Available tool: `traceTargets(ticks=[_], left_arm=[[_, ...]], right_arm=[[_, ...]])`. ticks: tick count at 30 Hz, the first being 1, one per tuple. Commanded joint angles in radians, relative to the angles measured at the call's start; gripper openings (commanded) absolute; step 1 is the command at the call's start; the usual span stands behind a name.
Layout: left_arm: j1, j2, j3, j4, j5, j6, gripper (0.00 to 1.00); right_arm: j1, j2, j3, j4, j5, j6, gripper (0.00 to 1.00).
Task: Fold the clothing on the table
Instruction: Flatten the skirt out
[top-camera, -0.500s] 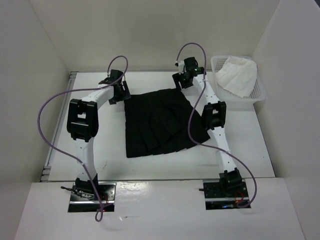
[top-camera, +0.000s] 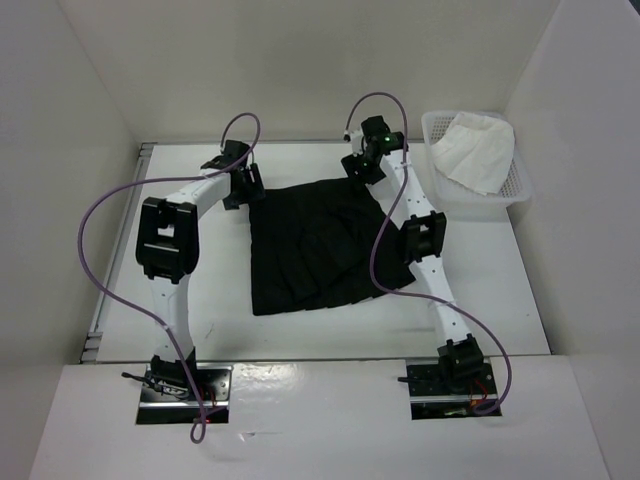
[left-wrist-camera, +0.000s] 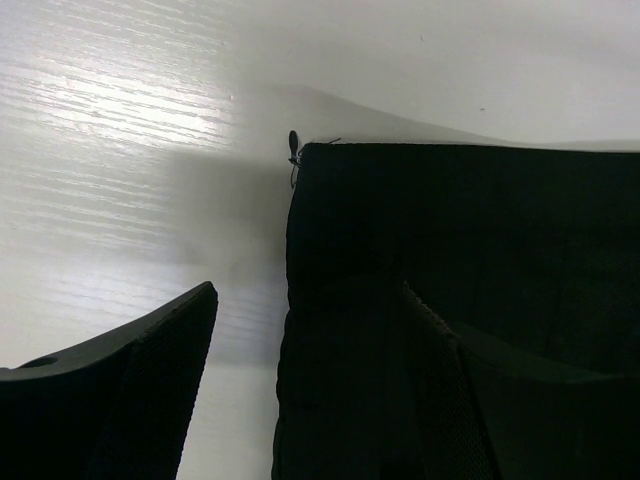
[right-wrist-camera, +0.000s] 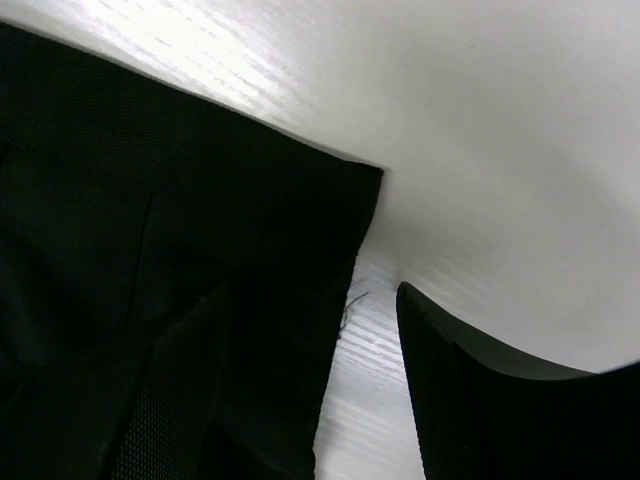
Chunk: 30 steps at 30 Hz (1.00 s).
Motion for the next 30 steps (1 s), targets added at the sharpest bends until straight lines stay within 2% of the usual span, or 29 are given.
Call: traceTargets(ticks=[1,16,30], left_arm=[[-0.003,0.03,0.015,0.015,0.025,0.031,0.79],[-0.003,0.079,0.072,-0.003,0.034,0.04,0.75],[-0.003,0.088,0.044,0.006,0.054,0.049,0.7]], right_arm=[[0.029,0.023,0.042,-0.061,-0.002,-0.021,0.71],[0.068,0.041,0.042,-0.002,0.08,-0.04,0.7],[0.068,0.061,0.042,0.05,0.062,-0.049,0.7]])
